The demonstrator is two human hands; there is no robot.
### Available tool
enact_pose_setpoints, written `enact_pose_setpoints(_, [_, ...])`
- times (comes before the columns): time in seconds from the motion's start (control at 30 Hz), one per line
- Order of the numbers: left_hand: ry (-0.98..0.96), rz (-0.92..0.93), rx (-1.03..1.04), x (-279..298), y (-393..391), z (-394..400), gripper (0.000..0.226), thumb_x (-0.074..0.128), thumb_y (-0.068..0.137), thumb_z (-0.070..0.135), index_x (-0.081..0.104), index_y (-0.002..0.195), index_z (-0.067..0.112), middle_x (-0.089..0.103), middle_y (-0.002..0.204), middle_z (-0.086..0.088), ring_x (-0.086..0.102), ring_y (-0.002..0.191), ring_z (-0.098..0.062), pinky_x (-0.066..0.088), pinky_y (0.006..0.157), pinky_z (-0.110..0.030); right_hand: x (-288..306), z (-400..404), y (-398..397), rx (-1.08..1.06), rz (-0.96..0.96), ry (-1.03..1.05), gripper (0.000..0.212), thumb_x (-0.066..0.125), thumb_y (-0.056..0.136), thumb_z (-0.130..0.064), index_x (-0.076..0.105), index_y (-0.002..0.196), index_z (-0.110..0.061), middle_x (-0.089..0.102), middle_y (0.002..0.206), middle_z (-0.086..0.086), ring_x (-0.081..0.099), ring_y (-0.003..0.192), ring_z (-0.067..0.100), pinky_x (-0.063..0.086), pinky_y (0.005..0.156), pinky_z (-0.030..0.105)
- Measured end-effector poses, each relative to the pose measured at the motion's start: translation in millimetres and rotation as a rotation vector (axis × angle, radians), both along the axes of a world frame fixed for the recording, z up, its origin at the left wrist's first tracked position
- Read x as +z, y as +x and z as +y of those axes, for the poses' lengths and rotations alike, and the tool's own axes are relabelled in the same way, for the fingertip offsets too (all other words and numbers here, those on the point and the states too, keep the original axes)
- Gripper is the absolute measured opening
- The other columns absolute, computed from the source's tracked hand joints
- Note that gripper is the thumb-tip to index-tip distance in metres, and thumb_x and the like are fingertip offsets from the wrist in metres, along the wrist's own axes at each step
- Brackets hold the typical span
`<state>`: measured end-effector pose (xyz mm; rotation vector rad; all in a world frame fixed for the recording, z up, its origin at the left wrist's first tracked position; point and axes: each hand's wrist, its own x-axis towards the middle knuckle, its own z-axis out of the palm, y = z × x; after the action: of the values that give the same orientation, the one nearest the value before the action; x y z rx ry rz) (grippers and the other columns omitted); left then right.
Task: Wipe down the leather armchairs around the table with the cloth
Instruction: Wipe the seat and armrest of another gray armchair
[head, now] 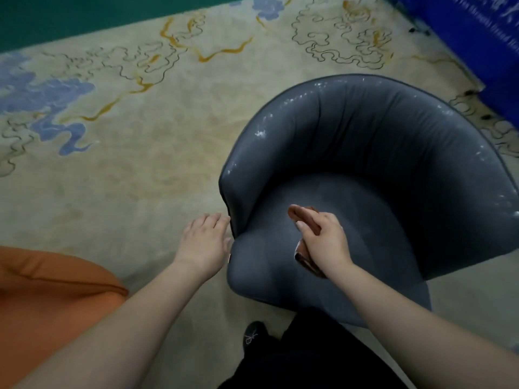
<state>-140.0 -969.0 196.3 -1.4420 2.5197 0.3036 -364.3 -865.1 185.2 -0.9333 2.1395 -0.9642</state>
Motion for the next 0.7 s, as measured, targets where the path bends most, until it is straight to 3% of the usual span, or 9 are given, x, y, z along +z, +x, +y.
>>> enact_pose_setpoints(0.33, [0.065,0.052,0.125,-8.1,-19.1,-57.2,0.053,0.040,0.098,0.039,0.029,0.148,0.026,0.030,0.153,0.001,0.025,0.139,-0.021,0.021,0.113,-0.036,1.7,-40.6,-34.6,-0.048,-0.081,-0.051,0.028,0.065,0.091,-0.029,0.066,0.118,-0.034,0.054,0.107,-0.017,0.054,0.110,0.006,0.034,0.095,0.018])
enact_pose_setpoints(0.7, [0.086,0.067,-0.044,-6.5,-29.4,-152.2,0.056,0.040,0.097,0.040,0.023,0.149,0.030,0.026,0.155,-0.001,0.027,0.138,-0.023,0.025,0.111,-0.036,-4.8,-96.3,-9.6,-0.195,-0.083,-0.044,0.027,0.065,0.091,-0.029,0.066,0.117,-0.036,0.054,0.107,-0.017,0.054,0.110,0.009,0.038,0.097,0.024])
